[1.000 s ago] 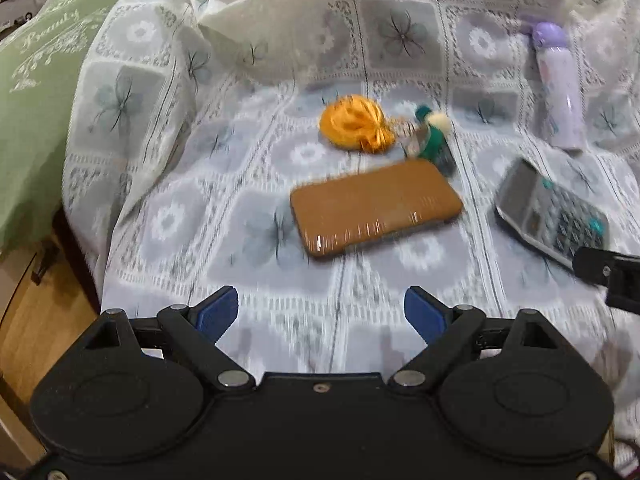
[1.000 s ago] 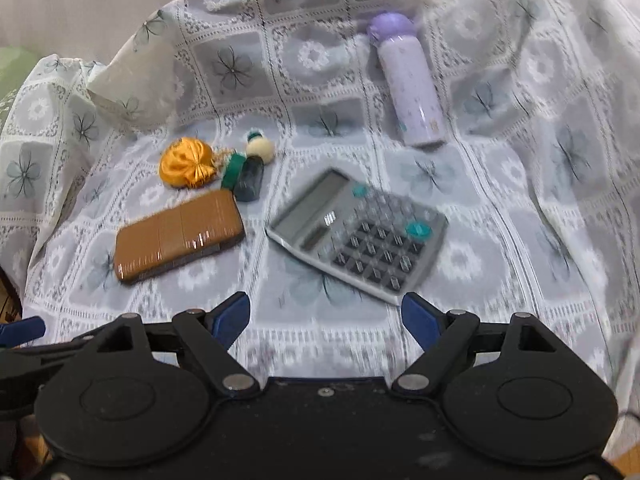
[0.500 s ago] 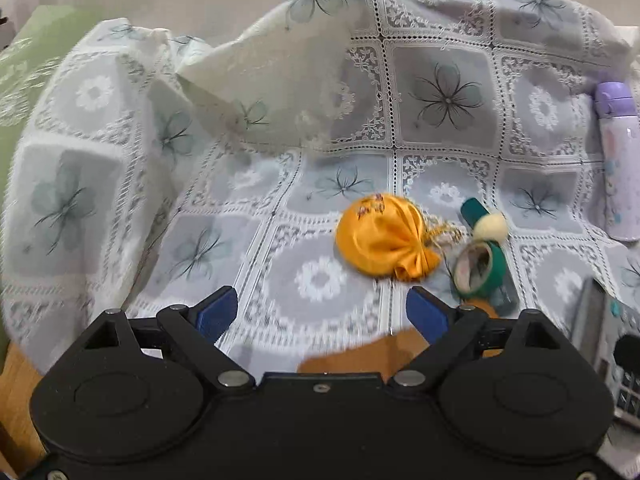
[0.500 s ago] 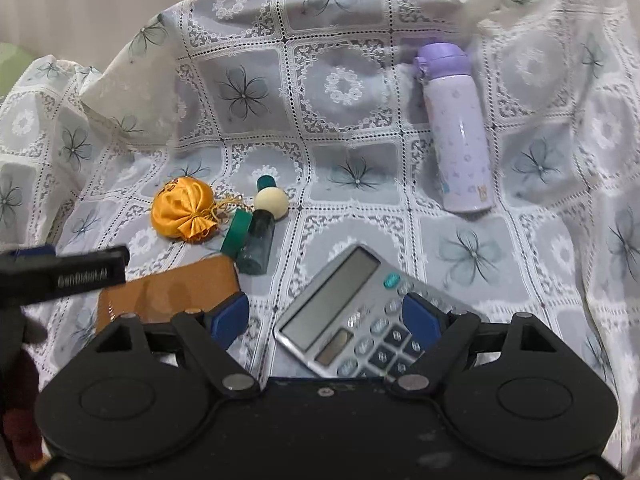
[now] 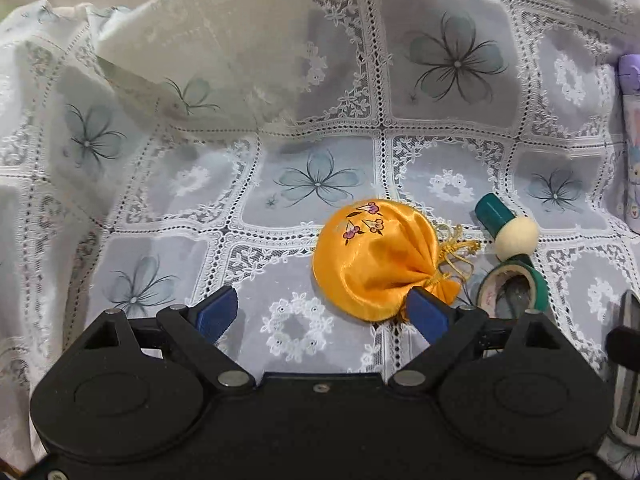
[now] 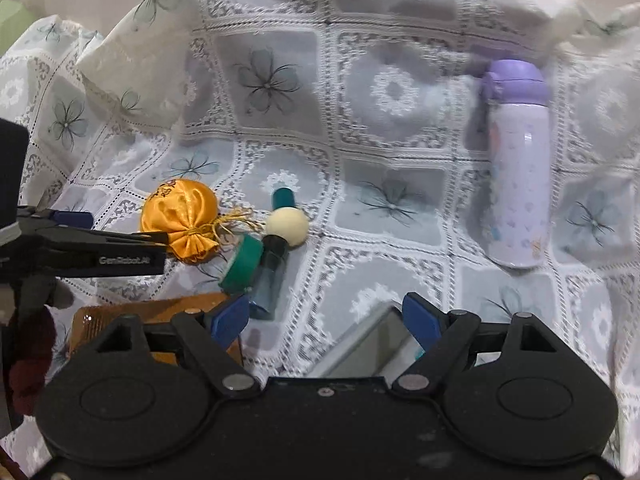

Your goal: Organize soft objects

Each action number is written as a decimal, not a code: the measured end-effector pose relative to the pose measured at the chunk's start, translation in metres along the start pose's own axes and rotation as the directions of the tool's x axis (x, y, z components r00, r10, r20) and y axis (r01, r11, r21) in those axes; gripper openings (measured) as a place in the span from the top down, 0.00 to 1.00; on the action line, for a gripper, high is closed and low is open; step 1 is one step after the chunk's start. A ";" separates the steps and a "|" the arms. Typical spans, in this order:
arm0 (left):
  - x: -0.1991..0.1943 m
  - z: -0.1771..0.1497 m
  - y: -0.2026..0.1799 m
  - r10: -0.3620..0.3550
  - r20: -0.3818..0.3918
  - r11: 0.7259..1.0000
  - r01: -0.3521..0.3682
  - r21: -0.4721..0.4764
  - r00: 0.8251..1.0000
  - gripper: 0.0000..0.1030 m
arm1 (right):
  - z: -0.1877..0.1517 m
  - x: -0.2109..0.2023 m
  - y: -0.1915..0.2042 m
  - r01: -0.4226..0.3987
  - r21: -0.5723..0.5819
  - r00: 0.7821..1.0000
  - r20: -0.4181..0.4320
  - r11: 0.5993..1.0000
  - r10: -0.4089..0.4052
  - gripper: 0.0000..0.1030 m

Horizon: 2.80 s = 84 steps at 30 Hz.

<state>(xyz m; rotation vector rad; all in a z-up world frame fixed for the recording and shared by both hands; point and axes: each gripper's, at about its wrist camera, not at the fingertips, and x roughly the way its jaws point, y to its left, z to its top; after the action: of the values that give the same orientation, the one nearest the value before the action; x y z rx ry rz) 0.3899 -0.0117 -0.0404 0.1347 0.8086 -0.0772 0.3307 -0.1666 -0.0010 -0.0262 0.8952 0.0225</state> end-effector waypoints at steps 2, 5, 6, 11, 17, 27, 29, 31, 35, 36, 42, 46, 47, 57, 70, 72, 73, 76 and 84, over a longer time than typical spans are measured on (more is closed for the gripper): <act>0.005 0.002 -0.001 -0.001 -0.004 1.000 0.001 0.007 1.000 0.09 | 0.005 0.008 0.005 -0.007 -0.012 1.000 -0.013 1.000 0.006 0.19; 0.014 0.002 -0.002 0.016 -0.007 1.000 -0.016 0.027 1.000 0.02 | 0.012 0.019 0.012 -0.021 -0.023 1.000 -0.023 1.000 0.020 0.19; 0.017 0.002 -0.001 0.007 -0.015 1.000 -0.007 0.031 1.000 0.02 | 0.015 0.022 0.015 -0.025 -0.023 0.999 -0.026 0.999 0.024 0.19; 0.037 -0.002 0.011 -0.045 -0.096 0.999 0.044 -0.015 0.994 0.02 | 0.023 0.037 0.027 -0.028 -0.036 0.999 -0.039 0.999 0.027 0.19; 0.039 -0.003 0.007 -0.032 -0.118 0.999 0.035 0.023 0.992 0.02 | 0.027 0.050 0.027 0.002 -0.048 0.999 -0.048 0.999 -0.004 0.19; 0.045 -0.002 0.008 -0.039 -0.155 0.999 0.042 0.016 0.987 0.02 | 0.033 0.056 -0.024 0.135 0.025 0.989 -0.072 0.991 -0.133 0.20; 0.047 -0.001 0.008 -0.038 -0.160 0.999 0.041 0.016 0.986 0.02 | 0.035 0.051 -0.030 0.129 0.051 0.990 -0.064 0.990 -0.126 0.19; 0.046 -0.001 0.008 -0.038 -0.167 0.999 0.041 0.015 0.985 0.02 | 0.036 0.046 -0.030 0.092 0.065 0.994 -0.060 0.994 -0.089 0.19; 0.046 0.000 0.009 -0.037 -0.173 0.999 0.040 0.015 0.984 0.02 | 0.029 0.042 -0.010 0.014 -0.001 0.997 -0.082 1.000 -0.014 0.19; 0.046 0.000 0.009 -0.037 -0.174 0.999 0.040 0.015 0.984 0.02 | 0.026 0.044 -0.004 0.006 -0.033 0.996 -0.093 0.999 -0.009 0.19; 0.047 0.000 0.008 -0.037 -0.179 0.999 0.040 0.014 0.983 0.02 | 0.018 0.058 0.000 0.039 -0.084 0.992 -0.114 0.996 -0.049 0.19; 0.047 0.000 0.009 -0.036 -0.184 0.999 0.039 0.013 0.982 0.02 | 0.028 0.064 -0.012 0.103 -0.070 0.989 -0.103 0.992 -0.110 0.20; 0.047 0.000 0.009 -0.036 -0.183 0.999 0.039 0.013 0.982 0.02 | 0.030 0.065 -0.016 0.132 -0.073 0.986 -0.094 0.989 -0.138 0.20; 0.047 0.000 0.009 -0.035 -0.185 0.999 0.038 0.012 0.982 0.02 | 0.044 0.050 -0.045 0.081 0.020 0.993 -0.086 0.996 -0.079 0.20; 0.047 0.000 0.009 -0.030 -0.199 0.999 0.033 0.008 0.979 0.02 | 0.020 0.038 -0.040 0.158 -0.219 0.983 -0.054 0.963 -0.173 0.20; 0.047 0.000 0.009 -0.030 -0.201 0.999 0.033 0.007 0.979 0.02 | 0.022 0.045 -0.046 0.155 -0.204 0.982 -0.076 0.967 -0.173 0.20; 0.047 0.000 0.009 -0.031 -0.201 0.999 0.033 0.007 0.979 0.02 | 0.022 0.049 -0.048 0.151 -0.205 0.982 -0.085 0.967 -0.172 0.20; 0.047 0.001 0.008 -0.030 -0.202 0.999 0.032 0.007 0.979 0.02 | 0.026 0.059 -0.049 0.146 -0.228 0.980 -0.101 0.963 -0.172 0.20; 0.047 0.001 0.009 -0.029 -0.206 1.000 0.031 0.006 0.978 0.02 | 0.031 0.073 -0.040 0.035 -0.214 0.987 -0.147 0.976 -0.068 0.20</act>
<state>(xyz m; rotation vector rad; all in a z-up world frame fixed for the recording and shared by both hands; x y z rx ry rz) 0.4239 -0.0041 -0.0727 0.1403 1.0176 -0.0963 0.4017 -0.2048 -0.0375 -0.2525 1.0431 0.0681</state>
